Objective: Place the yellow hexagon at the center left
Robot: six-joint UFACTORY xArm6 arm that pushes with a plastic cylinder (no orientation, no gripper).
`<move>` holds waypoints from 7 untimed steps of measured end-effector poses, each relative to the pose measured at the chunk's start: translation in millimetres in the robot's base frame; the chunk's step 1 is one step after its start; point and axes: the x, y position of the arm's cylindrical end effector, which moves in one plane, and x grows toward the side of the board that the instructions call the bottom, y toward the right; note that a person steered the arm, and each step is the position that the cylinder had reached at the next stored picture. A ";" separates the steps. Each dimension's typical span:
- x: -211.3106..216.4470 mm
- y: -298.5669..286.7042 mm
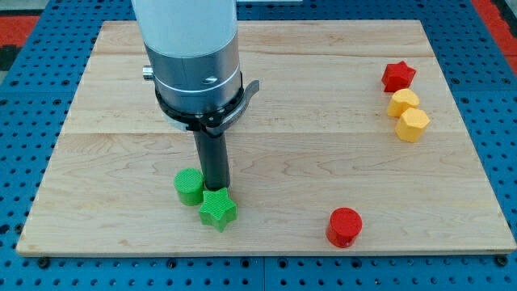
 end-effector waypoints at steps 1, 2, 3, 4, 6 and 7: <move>-31.8 55.2; -31.9 189.2; -50.2 291.2; -63.9 288.5; -100.5 270.8; -112.3 240.3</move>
